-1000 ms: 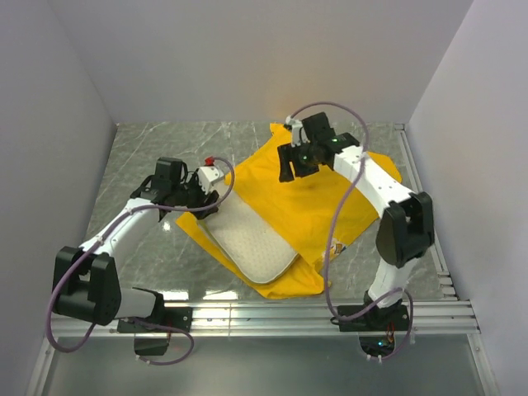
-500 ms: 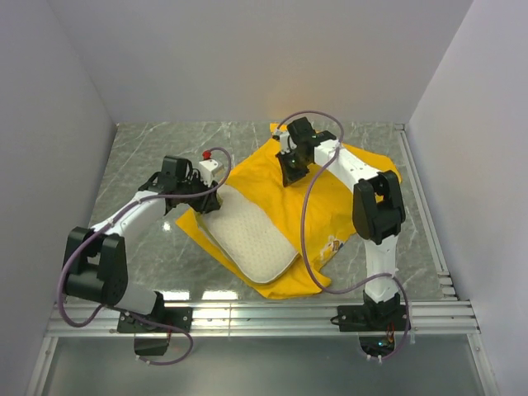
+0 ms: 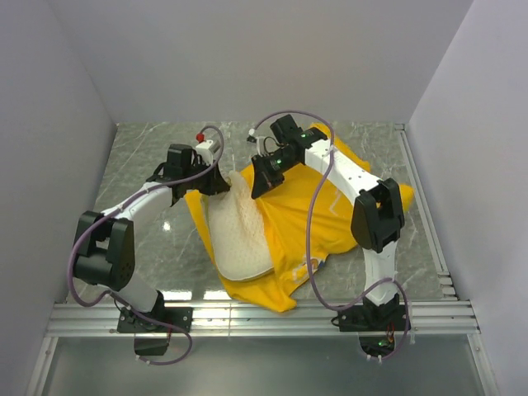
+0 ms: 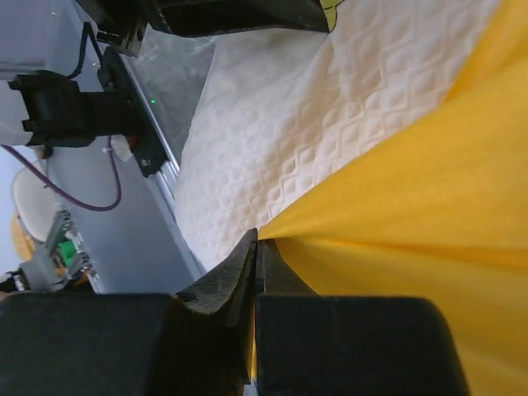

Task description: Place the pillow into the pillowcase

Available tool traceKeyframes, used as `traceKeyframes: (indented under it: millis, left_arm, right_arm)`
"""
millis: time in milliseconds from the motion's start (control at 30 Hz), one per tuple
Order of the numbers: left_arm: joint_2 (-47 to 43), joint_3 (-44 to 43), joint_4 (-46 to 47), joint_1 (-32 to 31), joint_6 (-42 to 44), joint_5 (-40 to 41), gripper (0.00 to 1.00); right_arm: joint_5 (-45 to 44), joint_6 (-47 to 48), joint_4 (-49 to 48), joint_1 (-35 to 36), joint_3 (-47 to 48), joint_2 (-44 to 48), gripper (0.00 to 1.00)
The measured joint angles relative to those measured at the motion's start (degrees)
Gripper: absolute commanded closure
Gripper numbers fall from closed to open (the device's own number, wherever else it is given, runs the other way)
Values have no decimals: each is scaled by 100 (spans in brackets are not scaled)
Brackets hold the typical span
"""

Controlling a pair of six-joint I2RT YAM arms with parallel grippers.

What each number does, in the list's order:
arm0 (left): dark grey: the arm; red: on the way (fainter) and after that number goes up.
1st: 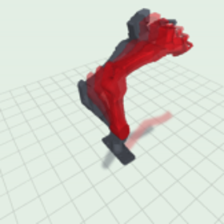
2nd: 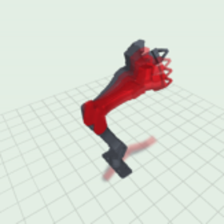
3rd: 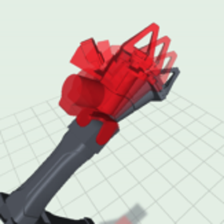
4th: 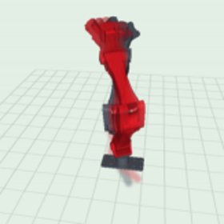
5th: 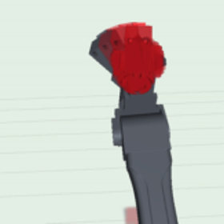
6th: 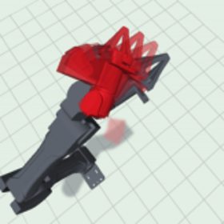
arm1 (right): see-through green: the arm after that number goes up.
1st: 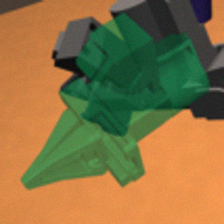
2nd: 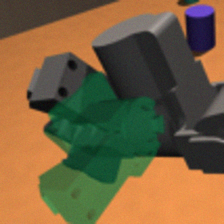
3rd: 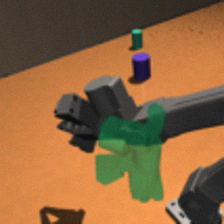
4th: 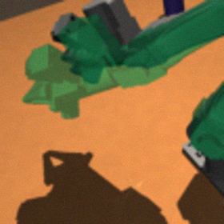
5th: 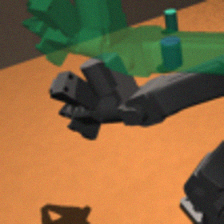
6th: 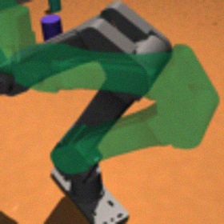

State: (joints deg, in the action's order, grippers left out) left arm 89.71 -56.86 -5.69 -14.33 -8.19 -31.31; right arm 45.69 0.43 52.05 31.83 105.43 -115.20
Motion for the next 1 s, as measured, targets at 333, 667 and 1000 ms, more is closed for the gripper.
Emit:
traceKeyframes:
  millis: [333, 667, 1000]
  left_arm:
    - [-70, 92, 219, 68, -260, 7, 55]
    - [-1300, 70, -2184, 474, 2771, -343, 20]
    - [-1884, 702, -2645, -804, 4419, -68, 37]
  right_arm:
    - [-487, 452, 297, -461, 170, -1082, 100]
    - [-756, 560, 356, -396, 446, -1021, 100]
    - [-1438, 214, -142, -448, 2046, -1384, 97]
